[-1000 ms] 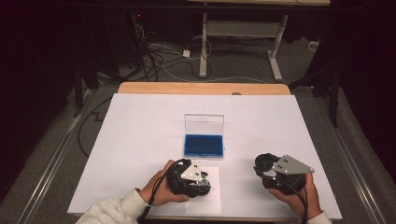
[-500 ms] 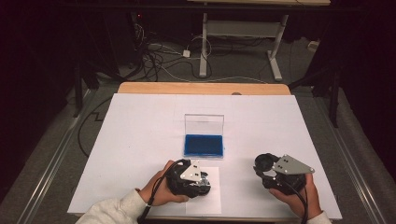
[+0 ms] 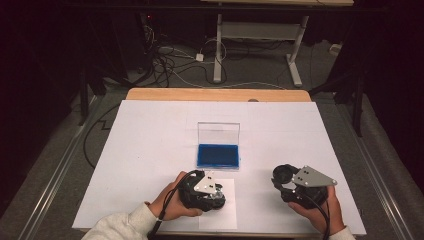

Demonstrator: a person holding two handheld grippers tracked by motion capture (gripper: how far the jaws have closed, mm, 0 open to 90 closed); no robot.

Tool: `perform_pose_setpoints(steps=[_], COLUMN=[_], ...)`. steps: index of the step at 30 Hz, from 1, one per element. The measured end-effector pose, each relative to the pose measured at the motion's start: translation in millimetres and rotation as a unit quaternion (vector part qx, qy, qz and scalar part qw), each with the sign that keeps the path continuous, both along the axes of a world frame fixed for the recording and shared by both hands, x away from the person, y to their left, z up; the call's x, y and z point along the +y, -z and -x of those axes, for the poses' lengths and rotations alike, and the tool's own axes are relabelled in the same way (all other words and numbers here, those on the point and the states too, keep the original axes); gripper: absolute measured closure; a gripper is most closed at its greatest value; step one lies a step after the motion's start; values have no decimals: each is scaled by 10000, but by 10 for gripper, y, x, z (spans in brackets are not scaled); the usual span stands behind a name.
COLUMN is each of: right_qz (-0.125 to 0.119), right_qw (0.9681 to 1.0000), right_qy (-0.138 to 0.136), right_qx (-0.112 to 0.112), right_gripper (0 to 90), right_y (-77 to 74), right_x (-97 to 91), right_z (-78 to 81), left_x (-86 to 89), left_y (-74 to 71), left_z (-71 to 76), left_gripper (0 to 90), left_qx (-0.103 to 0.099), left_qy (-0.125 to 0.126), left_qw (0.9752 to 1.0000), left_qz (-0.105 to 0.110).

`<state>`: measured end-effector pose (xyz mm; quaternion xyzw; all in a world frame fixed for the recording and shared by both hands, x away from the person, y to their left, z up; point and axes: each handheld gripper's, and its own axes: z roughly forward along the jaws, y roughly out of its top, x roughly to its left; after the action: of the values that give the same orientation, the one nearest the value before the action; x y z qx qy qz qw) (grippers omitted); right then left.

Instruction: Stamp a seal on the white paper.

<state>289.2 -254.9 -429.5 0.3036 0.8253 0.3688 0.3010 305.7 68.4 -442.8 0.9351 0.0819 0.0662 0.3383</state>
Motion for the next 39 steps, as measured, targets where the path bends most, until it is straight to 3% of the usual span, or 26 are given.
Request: perform_pose_setpoints(steps=[4, 8, 19, 26, 39], right_qz=[6, -16, -26, -31, -22], right_qw=[10000, 10000, 10000, 10000, 10000], right_qy=[7, 19, 32, 36, 31], right_qx=[10, -11, -54, -59, -56], right_gripper=[382, 382, 382, 382, 381], right_y=[3, -4, -24, -24, -23], right_x=[-14, -24, -28, -34, -36], right_z=[-2, 2, 12, 11, 10], left_x=[13, 39, 130, 141, 115], left_y=[-30, -113, -271, -294, -275], left_z=[-30, -33, -58, -60, -37], left_gripper=[548, 549, 549, 549, 549], left_qx=[156, 226, 33, -74, -70], left_qy=[-16, 1, -121, -150, -49], left_qw=[9999, 9995, 9986, 9986, 9989], left_qz=[15, 224, 506, 494, 460])
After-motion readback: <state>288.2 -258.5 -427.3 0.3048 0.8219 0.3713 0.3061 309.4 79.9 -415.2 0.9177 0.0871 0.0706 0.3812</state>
